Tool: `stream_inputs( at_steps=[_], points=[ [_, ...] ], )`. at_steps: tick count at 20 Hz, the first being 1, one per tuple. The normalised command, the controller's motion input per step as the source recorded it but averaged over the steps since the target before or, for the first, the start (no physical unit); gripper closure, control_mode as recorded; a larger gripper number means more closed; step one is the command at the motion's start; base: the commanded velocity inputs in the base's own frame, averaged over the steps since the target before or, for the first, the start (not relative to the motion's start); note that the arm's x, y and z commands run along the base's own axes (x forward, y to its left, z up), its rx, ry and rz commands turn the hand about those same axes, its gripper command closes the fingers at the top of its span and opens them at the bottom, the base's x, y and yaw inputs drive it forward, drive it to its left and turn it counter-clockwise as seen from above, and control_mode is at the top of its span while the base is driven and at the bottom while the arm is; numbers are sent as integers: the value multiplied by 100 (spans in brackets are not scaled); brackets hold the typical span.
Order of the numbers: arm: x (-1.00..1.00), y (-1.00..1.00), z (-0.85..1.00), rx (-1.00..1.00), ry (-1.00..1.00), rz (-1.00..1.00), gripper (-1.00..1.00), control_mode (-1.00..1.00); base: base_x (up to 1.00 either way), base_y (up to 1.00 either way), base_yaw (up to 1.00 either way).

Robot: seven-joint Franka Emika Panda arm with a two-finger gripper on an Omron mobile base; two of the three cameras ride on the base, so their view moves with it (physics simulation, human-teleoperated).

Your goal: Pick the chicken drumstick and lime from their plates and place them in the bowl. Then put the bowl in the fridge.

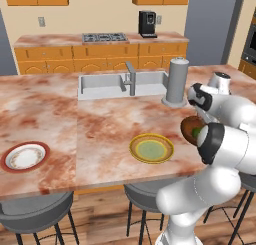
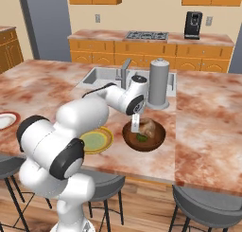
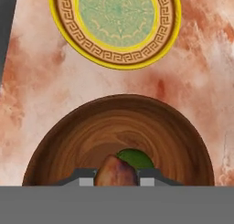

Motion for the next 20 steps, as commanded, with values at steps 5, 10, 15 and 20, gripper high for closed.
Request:
stream_inputs(
  at_steps=[5, 10, 15, 20],
  points=[
    [36, -6, -26, 0, 0, 0, 100, -100, 0, 0, 0],
    [31, -8, -21, 0, 0, 3, 100, -100, 0, 0, 0],
    [13, -14, -24, 1, 1, 4, 100, -100, 0, 0, 0],
    [11, -9, -23, 5, 2, 1, 100, -100, 0, 0, 0]
  ],
)
